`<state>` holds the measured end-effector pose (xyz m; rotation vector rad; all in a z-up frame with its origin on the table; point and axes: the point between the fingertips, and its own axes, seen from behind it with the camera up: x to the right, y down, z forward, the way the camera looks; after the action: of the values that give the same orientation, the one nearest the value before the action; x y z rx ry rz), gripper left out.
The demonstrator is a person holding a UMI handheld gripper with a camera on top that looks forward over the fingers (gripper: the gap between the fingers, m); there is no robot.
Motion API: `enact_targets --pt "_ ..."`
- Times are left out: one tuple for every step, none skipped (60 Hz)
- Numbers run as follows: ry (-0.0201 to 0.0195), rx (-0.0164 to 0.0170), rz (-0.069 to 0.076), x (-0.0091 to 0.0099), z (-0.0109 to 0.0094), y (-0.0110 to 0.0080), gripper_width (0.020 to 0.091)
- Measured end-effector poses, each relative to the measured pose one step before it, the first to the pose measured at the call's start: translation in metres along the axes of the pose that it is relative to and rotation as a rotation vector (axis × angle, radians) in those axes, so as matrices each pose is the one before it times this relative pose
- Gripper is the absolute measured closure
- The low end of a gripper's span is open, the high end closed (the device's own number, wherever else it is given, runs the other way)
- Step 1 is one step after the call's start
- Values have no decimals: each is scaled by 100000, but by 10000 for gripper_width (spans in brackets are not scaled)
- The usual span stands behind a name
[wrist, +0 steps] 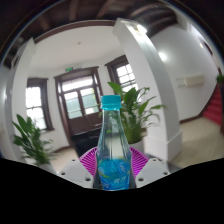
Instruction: Pour water
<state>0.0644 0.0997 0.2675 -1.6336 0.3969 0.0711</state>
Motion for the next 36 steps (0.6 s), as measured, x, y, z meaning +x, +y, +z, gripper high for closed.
enact_targets --pt "2259 132 -3184 883 302 -245 684" --pt "2051 196 -2991 844 259 -241 683" --pt "1769 232 -2887 799 372 -199 683" --pt "1646 21 -2550 835 409 -67 683" --pt "1520 62 -2129 1384 475 150 684" --pt "1810 -429 -1664 971 492 249 683" --pt "1774 -156 -1173 415 219 1060 684" --pt "1877 -605 -1279 943 567 357 685" --pt "1894 -665 -1080 938 571 474 684" --pt "1895 -576 -931 954 583 528 685" --pt "1847 -616 -760 847 492 504 684" --pt "1771 -623 -614 903 613 598 684" --pt "1809 -763 -730 1317 308 608 684" --pt "1672 -901 -315 828 539 658 685" --pt "1579 -794 -335 648 -246 648 683" --pt "1248 -789 -208 642 532 635 683" --pt "1048 -765 -399 506 561 682 679" --pt "995 -851 -565 514 498 638 665" --pt "949 -866 -681 465 630 677 665" --pt "981 -867 -612 485 563 715 664" --pt "948 -836 -711 341 533 660 665" --pt "1024 -525 -903 988 831 648 664" --pt "1137 -891 -938 680 -1090 340 665" --pt "799 -691 -846 247 406 418 664" --pt "604 -618 -926 316 444 494 666" --pt "486 -629 -760 242 408 498 666" --pt "420 -452 -562 249 449 463 666" --pt "380 -204 -388 184 379 382 666" --pt "527 115 -389 341 763 638 666" --pt "274 -4 80 -16 -435 659 666" --pt "320 8 158 129 275 312 664" --pt "178 36 82 165 262 306 664" --pt "17 14 40 109 256 299 665" --pt "23 -168 106 132 224 374 666" --pt "77 -442 330 118 223 387 666" --pt "90 -730 596 94 203 496 666"
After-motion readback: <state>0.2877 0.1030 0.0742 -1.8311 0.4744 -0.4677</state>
